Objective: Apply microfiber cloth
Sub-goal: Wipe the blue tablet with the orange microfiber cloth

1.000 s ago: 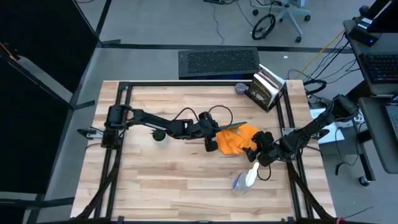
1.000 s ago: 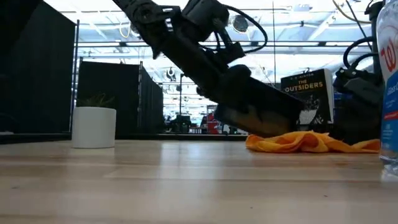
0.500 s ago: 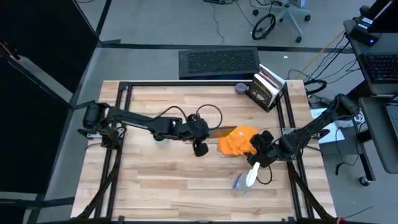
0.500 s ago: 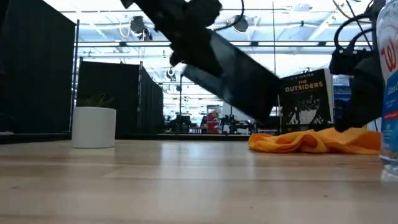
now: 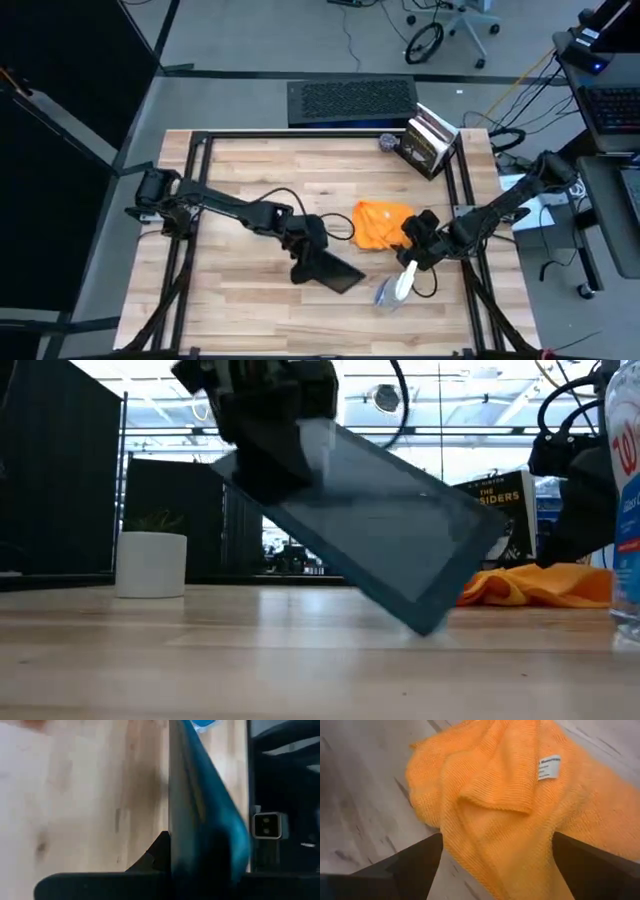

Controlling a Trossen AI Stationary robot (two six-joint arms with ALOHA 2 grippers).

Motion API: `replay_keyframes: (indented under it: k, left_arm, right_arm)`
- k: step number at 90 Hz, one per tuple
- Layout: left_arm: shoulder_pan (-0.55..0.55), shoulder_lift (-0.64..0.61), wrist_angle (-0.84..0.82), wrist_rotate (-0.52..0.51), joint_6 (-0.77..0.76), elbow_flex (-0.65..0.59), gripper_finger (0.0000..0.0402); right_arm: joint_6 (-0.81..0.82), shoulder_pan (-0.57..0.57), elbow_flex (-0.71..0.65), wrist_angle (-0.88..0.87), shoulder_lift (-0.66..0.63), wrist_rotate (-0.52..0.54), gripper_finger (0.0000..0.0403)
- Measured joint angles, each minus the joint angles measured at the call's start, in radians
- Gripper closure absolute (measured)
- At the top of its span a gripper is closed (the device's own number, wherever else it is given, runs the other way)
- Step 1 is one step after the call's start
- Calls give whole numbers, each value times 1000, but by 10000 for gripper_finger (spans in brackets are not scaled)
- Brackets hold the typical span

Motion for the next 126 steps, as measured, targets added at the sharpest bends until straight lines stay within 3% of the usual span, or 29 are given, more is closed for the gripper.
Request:
replay_keyframes:
  k: [24,45,68,126]
  left_arm:
    - [30,80,88,61,0,-2,374]
    - [43,87,83,30,1,-6,322]
    - [43,88,73,-3,2,-7,291]
    - [46,88,61,-56,41,-7,283]
  right_arm:
    - [6,0,0,6,0,5,51]
    - [6,0,0,13,0,9,51]
    - [5,0,0,13,0,10,51]
    - [-17,0,1,13,0,10,51]
